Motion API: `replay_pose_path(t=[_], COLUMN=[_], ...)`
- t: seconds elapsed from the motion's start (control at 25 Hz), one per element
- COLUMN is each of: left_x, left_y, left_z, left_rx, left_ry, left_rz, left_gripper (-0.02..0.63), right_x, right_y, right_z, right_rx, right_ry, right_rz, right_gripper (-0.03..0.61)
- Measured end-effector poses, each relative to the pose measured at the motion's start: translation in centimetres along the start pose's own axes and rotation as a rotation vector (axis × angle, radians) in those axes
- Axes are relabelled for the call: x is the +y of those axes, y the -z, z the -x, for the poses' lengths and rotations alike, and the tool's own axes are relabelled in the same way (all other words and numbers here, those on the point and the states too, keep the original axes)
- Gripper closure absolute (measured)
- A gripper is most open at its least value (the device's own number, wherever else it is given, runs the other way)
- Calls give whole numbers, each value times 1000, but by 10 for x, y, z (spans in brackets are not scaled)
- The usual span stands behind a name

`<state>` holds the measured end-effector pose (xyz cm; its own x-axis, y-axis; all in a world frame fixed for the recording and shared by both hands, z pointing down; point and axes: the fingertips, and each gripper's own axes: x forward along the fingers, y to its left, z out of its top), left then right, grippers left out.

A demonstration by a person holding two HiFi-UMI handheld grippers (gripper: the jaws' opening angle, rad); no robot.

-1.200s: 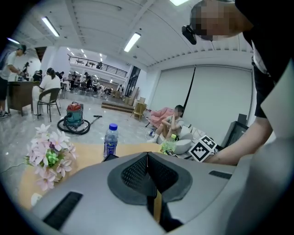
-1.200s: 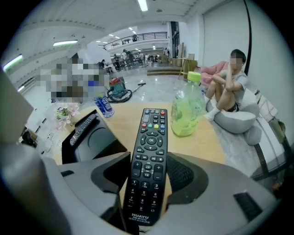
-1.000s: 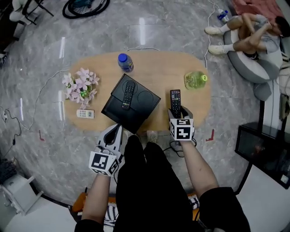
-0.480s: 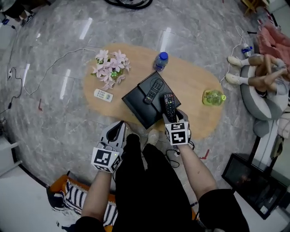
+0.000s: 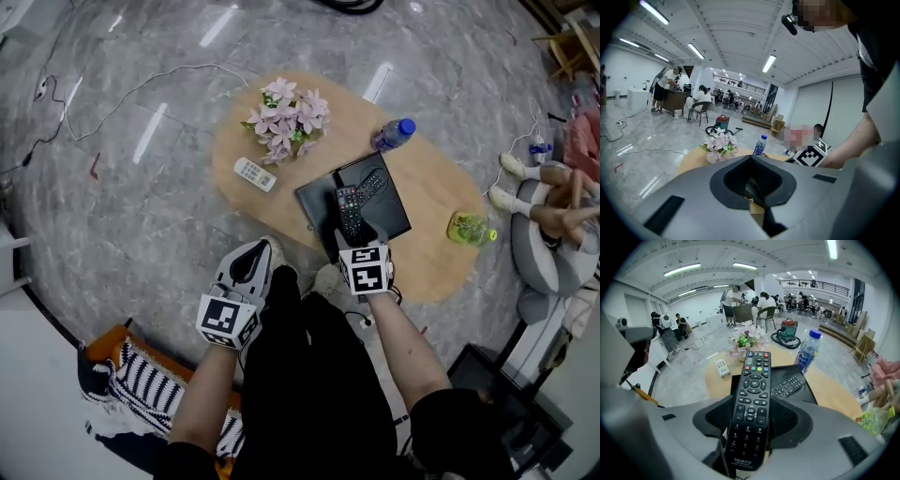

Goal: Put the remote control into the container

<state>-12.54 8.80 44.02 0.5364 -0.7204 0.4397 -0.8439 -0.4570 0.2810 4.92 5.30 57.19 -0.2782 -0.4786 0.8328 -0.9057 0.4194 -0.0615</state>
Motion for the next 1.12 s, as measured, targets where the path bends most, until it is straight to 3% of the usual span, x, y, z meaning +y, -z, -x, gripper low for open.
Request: replay_pose_path(t=[0.44, 0.72, 1.12], left_x=[39, 49, 62], left_y=[19, 39, 66], left_z=[5, -6, -14], left_rx=[34, 68, 123], left_ry=[-28, -16, -1], left_rz=[48, 72, 103], left_gripper=[607, 607, 607], right_x=[34, 31, 30], right_y=[16, 38, 49], right_z=[-47, -77, -104], right_rx=[106, 178, 203], right_ry=[-71, -72, -63], right_rz=[72, 151, 168], right_gripper=[324, 324, 324])
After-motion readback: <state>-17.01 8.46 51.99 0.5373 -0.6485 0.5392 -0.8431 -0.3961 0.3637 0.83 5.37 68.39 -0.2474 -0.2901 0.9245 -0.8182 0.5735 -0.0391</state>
